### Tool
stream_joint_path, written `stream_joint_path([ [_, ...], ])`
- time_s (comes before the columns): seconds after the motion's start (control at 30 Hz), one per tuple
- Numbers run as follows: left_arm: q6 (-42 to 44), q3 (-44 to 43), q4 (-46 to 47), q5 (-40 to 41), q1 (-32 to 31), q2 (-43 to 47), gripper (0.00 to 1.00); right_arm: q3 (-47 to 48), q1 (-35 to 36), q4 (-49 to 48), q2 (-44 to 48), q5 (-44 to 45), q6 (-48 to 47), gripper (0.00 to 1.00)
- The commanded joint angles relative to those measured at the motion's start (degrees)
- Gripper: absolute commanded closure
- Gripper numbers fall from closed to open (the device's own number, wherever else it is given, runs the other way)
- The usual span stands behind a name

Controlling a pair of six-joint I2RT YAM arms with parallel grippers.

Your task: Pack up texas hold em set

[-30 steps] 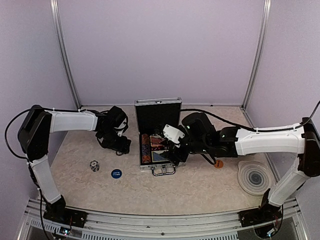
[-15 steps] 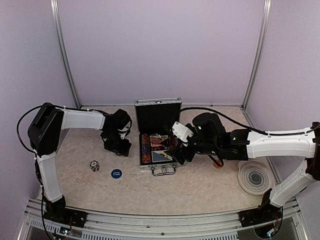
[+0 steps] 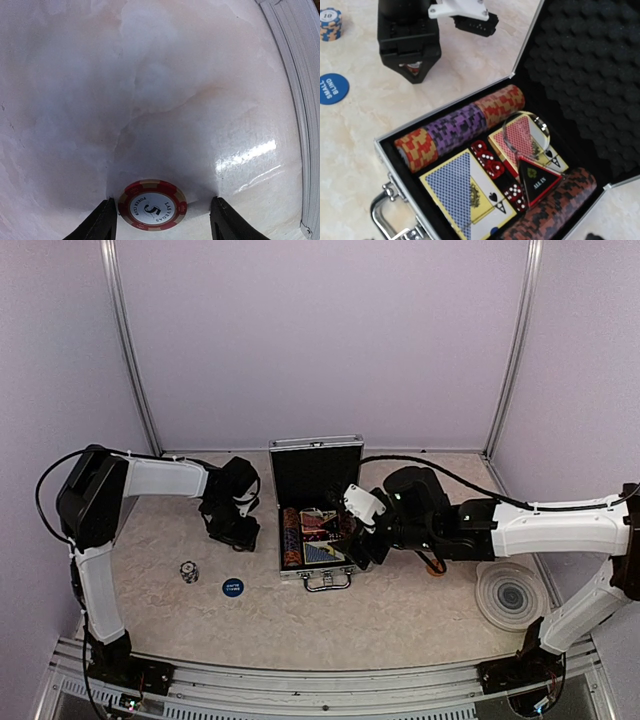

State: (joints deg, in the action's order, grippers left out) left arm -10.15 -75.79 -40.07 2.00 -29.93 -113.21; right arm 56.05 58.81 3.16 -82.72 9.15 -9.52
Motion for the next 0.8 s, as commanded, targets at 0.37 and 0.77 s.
stream_joint_path([
  [0.37, 1.1, 1.8, 1.4, -1.6, 1.6, -2.6, 0.52, 1.1, -0.3, -0.3, -1.7, 0.9, 0.5, 0.10],
  [0.77, 0.8, 1.9, 1.0, -1.6, 0.4, -0.8, 0.71, 1.2, -0.3, 0.0, -1.5, 0.6, 0.7, 0.10],
])
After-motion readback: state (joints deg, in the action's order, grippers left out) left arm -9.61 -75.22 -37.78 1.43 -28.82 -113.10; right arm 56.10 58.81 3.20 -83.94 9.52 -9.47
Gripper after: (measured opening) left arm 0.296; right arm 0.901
